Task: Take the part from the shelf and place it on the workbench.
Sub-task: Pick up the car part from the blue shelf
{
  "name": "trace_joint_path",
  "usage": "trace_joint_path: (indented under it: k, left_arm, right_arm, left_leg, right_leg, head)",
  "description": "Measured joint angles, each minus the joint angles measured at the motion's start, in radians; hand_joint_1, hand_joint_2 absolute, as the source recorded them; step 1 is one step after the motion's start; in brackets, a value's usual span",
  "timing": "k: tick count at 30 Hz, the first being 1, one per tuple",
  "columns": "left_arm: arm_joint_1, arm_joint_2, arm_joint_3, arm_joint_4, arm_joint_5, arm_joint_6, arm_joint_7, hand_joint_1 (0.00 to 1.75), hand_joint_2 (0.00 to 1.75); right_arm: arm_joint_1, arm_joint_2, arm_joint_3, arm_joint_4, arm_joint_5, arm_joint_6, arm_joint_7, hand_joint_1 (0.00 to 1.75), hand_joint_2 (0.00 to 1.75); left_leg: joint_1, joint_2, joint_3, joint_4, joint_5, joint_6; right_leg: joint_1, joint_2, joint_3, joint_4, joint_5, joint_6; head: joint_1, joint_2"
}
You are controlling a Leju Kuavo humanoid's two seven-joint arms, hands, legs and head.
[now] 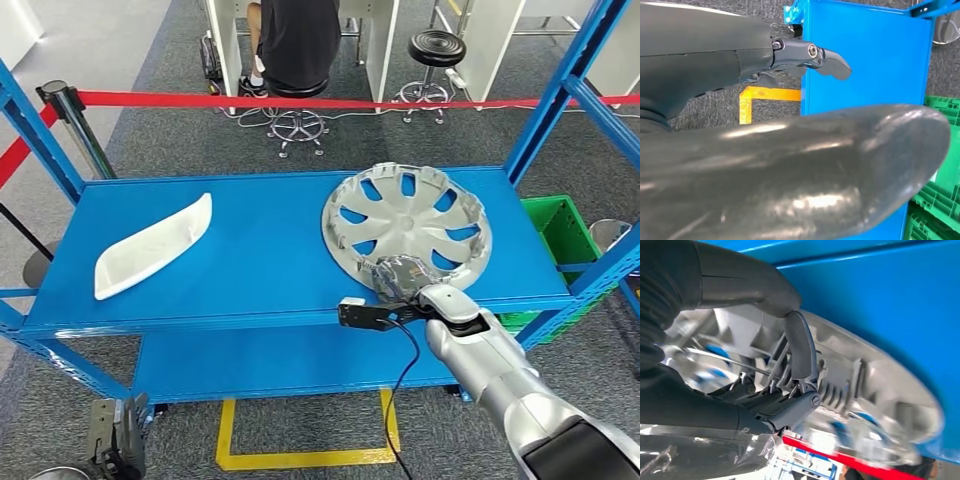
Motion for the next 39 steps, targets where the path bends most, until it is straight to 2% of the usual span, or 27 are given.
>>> trace_joint_path:
  k: [2, 23, 30, 33, 37, 39]
  left_arm:
    - [0.000, 0.000, 0.000, 0.000, 0.002, 0.000, 0.000, 0.00, 0.00]
    - [0.001, 0.000, 0.000, 0.000, 0.002, 0.000, 0.000, 0.00, 0.00]
    - [0.003, 0.002, 0.010, 0.000, 0.018, 0.001, -0.007, 0.00, 0.00]
    - [0.010, 0.004, 0.024, 0.000, 0.030, 0.002, -0.021, 0.00, 0.00]
    - [0.019, 0.008, 0.041, 0.000, 0.029, 0.002, -0.035, 0.00, 0.00]
    - [0.024, 0.008, 0.048, 0.000, 0.028, 0.002, -0.037, 0.00, 0.00]
  right_arm:
    - [-0.001, 0.001, 0.001, 0.002, 0.000, 0.000, 0.000, 1.75, 1.75]
    - [-0.006, 0.005, 0.008, 0.006, 0.002, 0.004, -0.003, 1.75, 1.75]
    - [-0.012, 0.014, 0.024, -0.009, 0.016, -0.014, -0.060, 1.75, 1.75]
    - [0.050, -0.007, 0.039, -0.150, 0.022, -0.065, -0.076, 1.75, 1.75]
    - [0.168, -0.067, 0.067, -0.488, 0.026, -0.035, -0.005, 1.75, 1.75]
    - [0.209, -0.094, 0.076, -0.616, 0.048, -0.072, 0.002, 1.75, 1.75]
  left_leg:
    - [0.000, -0.001, -0.002, 0.000, 0.000, 0.001]
    - [-0.001, -0.001, -0.007, 0.000, -0.001, 0.000]
    - [-0.001, -0.001, -0.007, 0.000, -0.001, -0.001]
    - [-0.001, -0.001, -0.011, 0.000, 0.000, -0.001]
    - [-0.001, -0.002, -0.026, 0.000, 0.004, -0.001]
    - [-0.001, -0.004, -0.031, 0.000, 0.005, -0.001]
  right_leg:
    - [0.000, -0.001, -0.001, 0.000, 0.003, 0.004]
    - [0.000, -0.002, -0.006, 0.000, 0.001, 0.002]
    - [0.000, -0.001, -0.007, 0.000, 0.001, 0.002]
    - [0.000, 0.000, -0.010, 0.001, 0.003, 0.001]
    - [-0.001, -0.004, -0.020, 0.001, 0.006, 0.002]
    - [0.000, -0.007, -0.024, 0.001, 0.006, 0.002]
  head:
    - [0.000, 0.000]
    - [0.000, 0.000]
    - [0.000, 0.000]
    - [0.000, 0.000]
    - [0.000, 0.000]
    - [0.000, 0.000]
